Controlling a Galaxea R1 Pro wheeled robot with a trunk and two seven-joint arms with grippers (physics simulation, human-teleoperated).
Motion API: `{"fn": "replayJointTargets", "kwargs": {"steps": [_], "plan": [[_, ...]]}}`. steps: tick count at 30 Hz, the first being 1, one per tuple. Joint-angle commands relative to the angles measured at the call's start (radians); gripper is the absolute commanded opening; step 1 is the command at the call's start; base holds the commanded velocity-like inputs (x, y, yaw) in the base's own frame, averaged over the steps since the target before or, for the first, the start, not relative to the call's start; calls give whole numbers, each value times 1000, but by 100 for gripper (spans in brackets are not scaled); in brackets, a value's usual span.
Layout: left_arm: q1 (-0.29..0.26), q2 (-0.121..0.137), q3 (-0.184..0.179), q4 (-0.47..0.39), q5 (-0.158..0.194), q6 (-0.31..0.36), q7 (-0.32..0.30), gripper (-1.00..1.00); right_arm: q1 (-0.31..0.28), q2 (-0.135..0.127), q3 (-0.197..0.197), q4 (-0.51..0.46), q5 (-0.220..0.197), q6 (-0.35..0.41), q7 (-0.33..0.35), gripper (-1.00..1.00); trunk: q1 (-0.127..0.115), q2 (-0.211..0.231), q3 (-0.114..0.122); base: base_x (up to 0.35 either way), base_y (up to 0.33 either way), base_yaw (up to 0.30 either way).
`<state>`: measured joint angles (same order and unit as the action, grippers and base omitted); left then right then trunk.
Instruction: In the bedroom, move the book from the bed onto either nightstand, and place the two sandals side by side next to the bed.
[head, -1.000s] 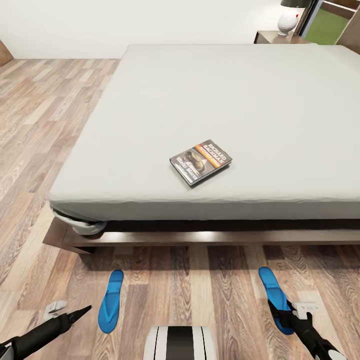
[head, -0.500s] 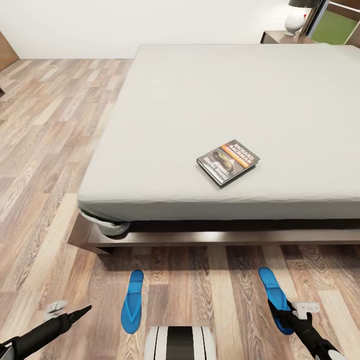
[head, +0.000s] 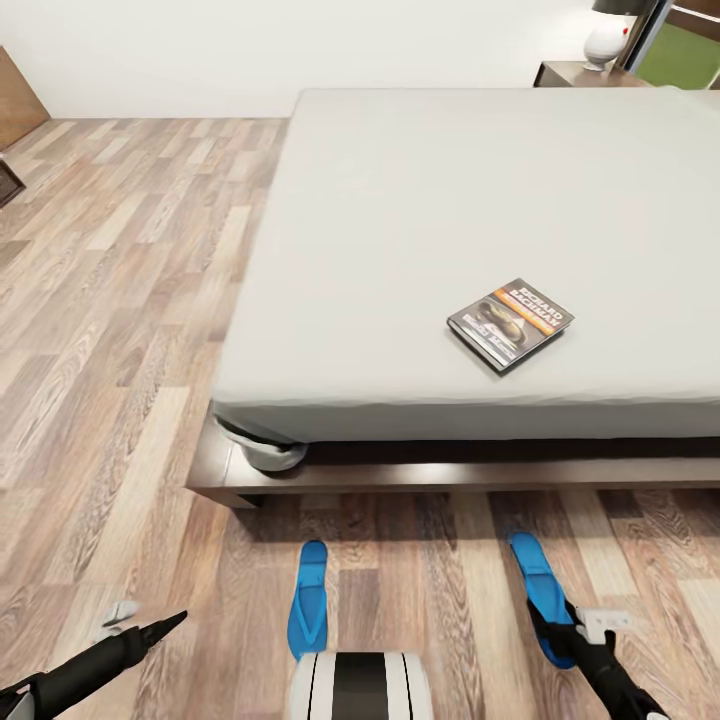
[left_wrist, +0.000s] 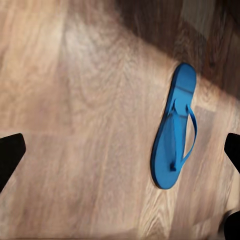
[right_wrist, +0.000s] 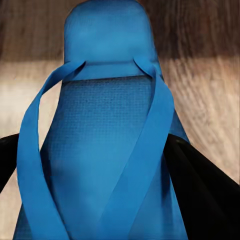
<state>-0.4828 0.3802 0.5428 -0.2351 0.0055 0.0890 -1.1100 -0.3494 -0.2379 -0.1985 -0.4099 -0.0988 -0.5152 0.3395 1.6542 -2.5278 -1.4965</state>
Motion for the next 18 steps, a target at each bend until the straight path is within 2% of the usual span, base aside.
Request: {"fn": "replayJointTargets", "kwargs": {"steps": [1, 3, 8, 13, 18], "plan": [[0, 0, 3, 0, 1, 9, -4, 100, 0, 8, -5, 1, -13, -25, 9, -100, 0, 0, -1, 0, 283, 0], [0, 0, 3, 0, 1, 10, -4, 100, 0, 18, -5, 1, -20, -61, 9, -100, 0, 0, -1, 0, 283, 0], [0, 0, 3, 0, 1, 11, -3, 100, 0, 23, -6, 2, -85, -79, 9, -100, 0, 0, -1, 0, 283, 0], [0, 0, 3, 0, 1, 11, -2, 100, 0, 23, -8, 11, -95, -80, 7, -100, 0, 0, -1, 0, 283, 0], [0, -1, 3, 0, 1, 11, 0, 100, 0, 22, -8, 48, -96, -80, -77, -100, 0, 0, -1, 0, 283, 0]]}}
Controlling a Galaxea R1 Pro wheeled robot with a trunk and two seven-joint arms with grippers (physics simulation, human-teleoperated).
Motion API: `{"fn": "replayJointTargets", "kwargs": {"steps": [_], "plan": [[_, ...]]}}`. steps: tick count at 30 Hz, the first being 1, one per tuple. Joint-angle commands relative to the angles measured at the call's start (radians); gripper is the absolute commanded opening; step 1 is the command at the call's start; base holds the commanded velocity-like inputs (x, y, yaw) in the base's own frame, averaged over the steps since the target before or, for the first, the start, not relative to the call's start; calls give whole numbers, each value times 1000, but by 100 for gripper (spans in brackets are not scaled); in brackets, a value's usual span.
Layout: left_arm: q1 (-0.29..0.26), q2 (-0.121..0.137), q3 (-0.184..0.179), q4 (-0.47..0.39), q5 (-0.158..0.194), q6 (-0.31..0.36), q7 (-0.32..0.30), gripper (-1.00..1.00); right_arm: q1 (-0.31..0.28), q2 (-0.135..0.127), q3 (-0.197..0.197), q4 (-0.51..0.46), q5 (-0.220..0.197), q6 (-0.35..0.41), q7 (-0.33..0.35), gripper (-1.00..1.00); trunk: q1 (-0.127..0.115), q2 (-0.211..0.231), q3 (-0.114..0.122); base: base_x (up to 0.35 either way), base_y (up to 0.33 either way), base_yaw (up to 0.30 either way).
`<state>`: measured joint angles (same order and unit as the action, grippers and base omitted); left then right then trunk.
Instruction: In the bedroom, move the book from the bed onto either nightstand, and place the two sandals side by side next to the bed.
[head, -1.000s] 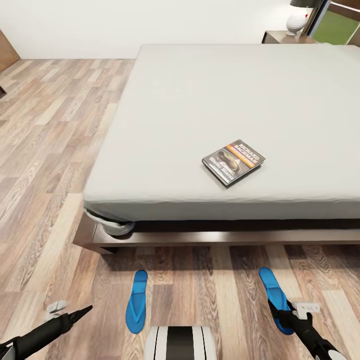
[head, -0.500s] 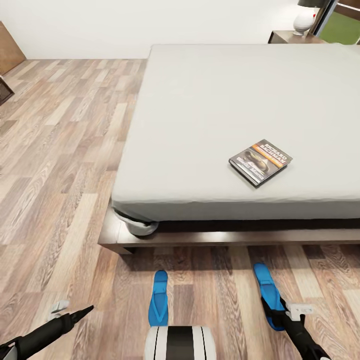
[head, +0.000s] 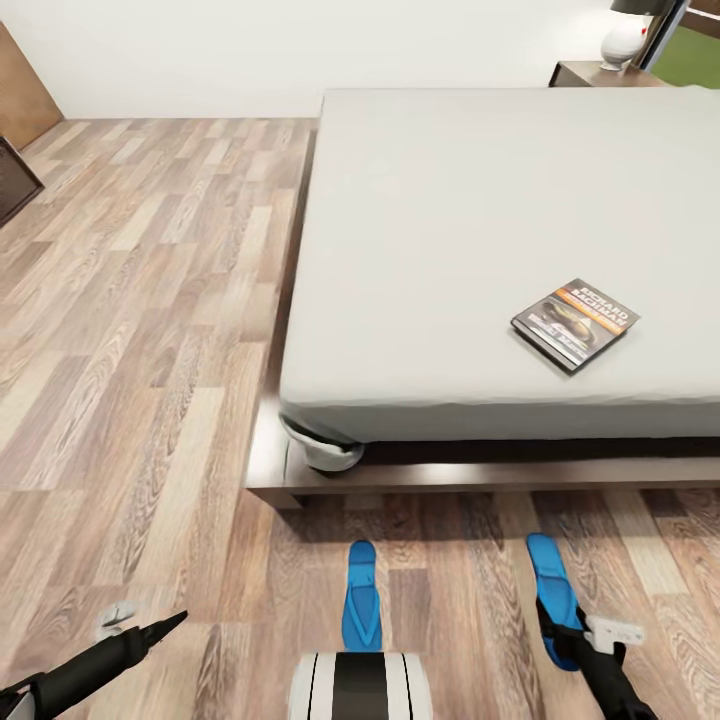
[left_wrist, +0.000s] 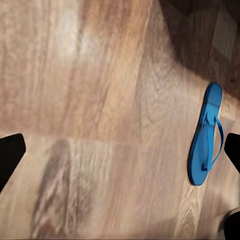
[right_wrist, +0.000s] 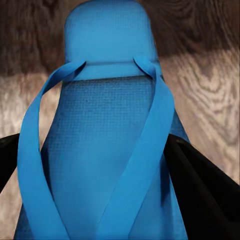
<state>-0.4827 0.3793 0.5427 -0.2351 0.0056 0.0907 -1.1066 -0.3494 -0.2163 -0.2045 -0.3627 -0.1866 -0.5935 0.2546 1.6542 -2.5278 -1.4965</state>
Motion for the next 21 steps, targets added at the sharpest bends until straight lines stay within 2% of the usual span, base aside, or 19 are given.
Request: {"fn": "replayJointTargets", "kwargs": {"steps": [1, 9, 14, 21], "plan": [[-1, 0, 3, 0, 0, 10, -3, 100, 0, 0, -2, 2, -8, -2, 0, -100, 0, 0, -1, 0, 283, 0], [-1, 0, 3, 0, 0, 9, -2, 100, 0, 1, -2, 5, -8, -2, -16, -100, 0, 0, -1, 0, 283, 0], [-1, 0, 3, 0, 0, 9, -2, 100, 0, 1, -29, 5, -8, -2, -16, -100, 0, 0, -1, 0, 283, 0], [-1, 0, 3, 0, 0, 9, -3, 100, 0, 0, -35, 5, -8, -1, -15, -100, 0, 0, -1, 0, 283, 0]]}}
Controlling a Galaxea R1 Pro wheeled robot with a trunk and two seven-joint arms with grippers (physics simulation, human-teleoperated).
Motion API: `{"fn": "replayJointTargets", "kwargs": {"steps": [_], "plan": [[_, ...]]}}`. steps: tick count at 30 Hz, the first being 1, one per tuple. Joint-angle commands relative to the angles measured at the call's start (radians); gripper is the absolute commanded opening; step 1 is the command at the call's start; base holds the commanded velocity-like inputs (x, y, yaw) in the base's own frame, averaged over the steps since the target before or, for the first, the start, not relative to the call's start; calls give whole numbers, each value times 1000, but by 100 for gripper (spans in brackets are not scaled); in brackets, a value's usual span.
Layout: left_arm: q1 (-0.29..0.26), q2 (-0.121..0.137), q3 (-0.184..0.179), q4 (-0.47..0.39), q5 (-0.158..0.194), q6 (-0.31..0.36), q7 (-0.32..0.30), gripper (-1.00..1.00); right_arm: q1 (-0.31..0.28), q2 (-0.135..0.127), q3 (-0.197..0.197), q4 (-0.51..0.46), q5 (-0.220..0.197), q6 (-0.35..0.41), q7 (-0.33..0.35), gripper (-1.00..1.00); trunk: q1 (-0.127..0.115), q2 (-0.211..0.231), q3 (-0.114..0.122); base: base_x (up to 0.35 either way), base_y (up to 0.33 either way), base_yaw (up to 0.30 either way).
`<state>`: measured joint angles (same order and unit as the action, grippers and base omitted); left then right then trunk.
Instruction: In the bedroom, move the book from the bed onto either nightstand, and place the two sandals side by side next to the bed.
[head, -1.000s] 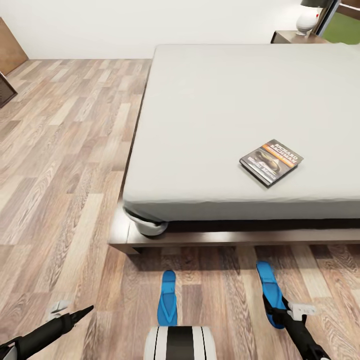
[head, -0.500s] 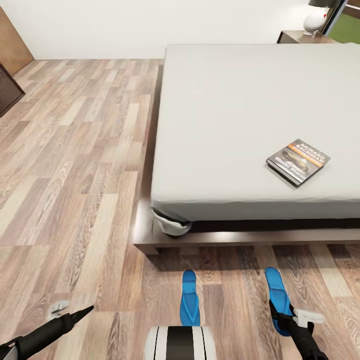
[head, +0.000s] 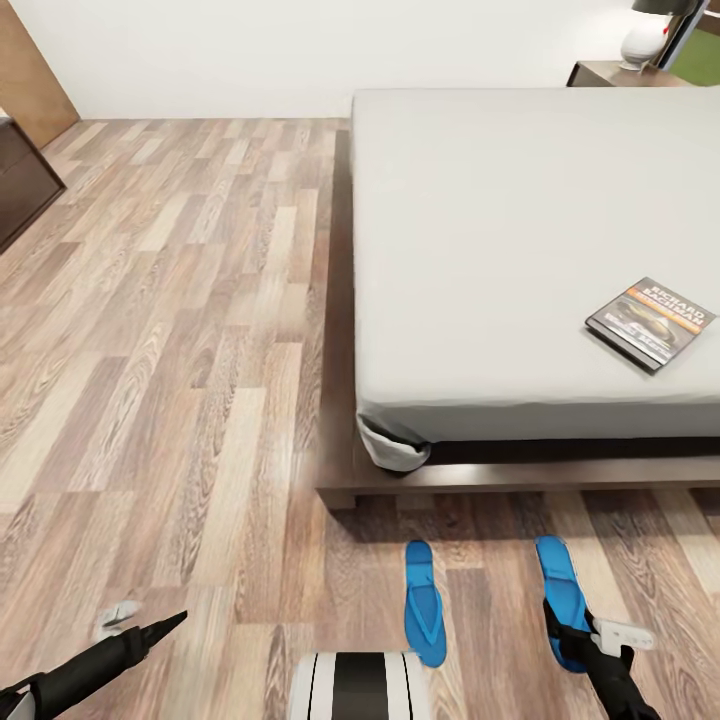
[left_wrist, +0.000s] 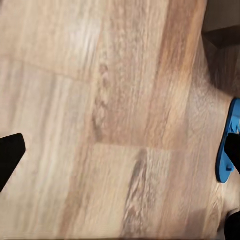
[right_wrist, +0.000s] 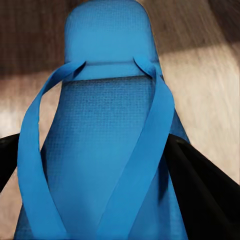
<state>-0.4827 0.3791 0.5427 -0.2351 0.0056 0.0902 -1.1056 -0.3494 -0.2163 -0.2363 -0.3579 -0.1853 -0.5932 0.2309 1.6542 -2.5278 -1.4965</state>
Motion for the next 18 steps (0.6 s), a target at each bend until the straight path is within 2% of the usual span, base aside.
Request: {"fn": "replayJointTargets", "kwargs": {"steps": [1, 10, 18], "plan": [[-1, 0, 3, 0, 1, 10, -4, 100, 0, 0, -3, 0, -10, -2, 8, -100, 0, 0, -1, 0, 283, 0], [-1, -1, 3, 0, 1, 10, -2, 100, 0, 0, -3, 0, -10, -2, 8, -100, 0, 0, -1, 2, 283, 0], [-1, -1, 3, 0, 1, 10, -3, 100, 0, 0, -3, 0, -10, -2, 8, -100, 0, 0, -1, 71, 278, 0]]}}
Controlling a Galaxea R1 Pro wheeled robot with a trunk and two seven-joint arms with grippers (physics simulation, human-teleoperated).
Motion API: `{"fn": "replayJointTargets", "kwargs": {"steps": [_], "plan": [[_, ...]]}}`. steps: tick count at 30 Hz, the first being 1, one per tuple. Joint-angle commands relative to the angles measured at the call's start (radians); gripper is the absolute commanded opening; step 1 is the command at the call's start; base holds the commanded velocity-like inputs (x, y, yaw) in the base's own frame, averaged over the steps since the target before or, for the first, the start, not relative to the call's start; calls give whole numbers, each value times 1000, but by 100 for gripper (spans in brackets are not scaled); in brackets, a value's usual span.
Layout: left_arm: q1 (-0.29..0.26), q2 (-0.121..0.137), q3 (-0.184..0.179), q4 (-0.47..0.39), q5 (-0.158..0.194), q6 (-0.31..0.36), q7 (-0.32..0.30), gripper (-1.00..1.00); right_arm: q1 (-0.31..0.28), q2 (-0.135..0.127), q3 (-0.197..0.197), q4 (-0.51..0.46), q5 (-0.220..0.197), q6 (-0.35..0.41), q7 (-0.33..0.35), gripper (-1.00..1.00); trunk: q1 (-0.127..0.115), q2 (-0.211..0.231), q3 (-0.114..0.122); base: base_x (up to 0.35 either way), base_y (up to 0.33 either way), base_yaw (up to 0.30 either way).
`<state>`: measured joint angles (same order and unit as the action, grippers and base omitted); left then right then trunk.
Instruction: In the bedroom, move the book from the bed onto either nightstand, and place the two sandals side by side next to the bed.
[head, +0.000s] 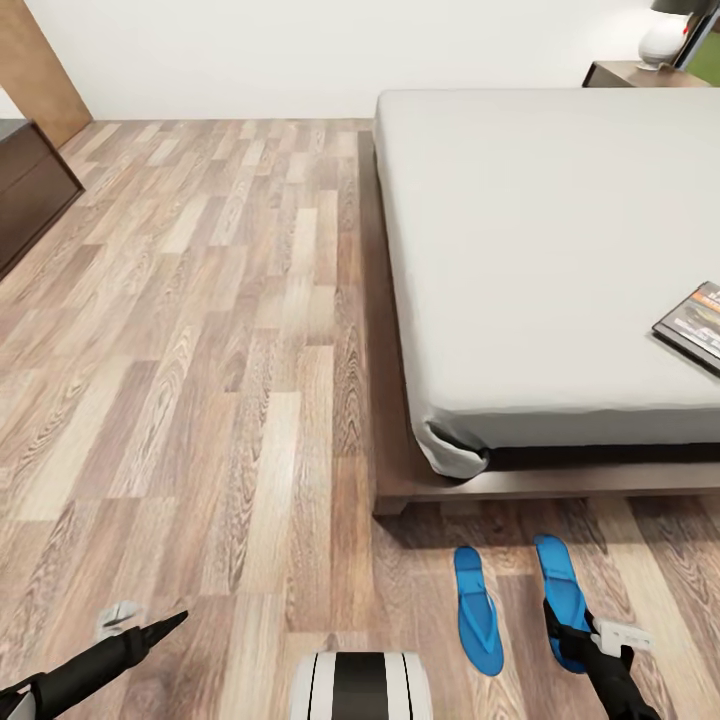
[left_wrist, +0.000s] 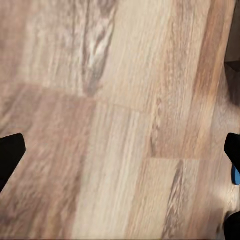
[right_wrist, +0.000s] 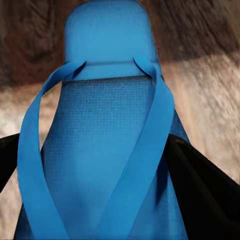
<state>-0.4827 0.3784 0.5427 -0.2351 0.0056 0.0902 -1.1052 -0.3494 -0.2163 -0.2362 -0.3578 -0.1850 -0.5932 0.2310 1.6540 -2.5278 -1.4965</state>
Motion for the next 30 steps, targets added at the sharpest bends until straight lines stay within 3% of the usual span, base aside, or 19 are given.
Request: {"fn": "replayJointTargets", "kwargs": {"steps": [1, 12, 26, 30], "plan": [[-1, 0, 3, 0, 1, 10, -4, 100, 0, 0, -3, 0, -10, -2, 8, -100, 0, 0, -1, 75, 211, 0], [-1, -1, 3, 0, 1, 9, -3, 100, 0, 0, -3, 0, -10, -2, 9, -100, 0, 0, -1, 13, 111, 0], [-1, -1, 3, 0, 1, 9, -4, 100, 0, 0, -6, 0, -10, 0, 13, -100, 0, 0, -1, 0, 6, 0], [-1, -1, 3, 0, 1, 9, -4, 100, 0, 0, -6, 0, -10, 0, 13, -100, 2, -1, -16, 0, 0, 0]]}}
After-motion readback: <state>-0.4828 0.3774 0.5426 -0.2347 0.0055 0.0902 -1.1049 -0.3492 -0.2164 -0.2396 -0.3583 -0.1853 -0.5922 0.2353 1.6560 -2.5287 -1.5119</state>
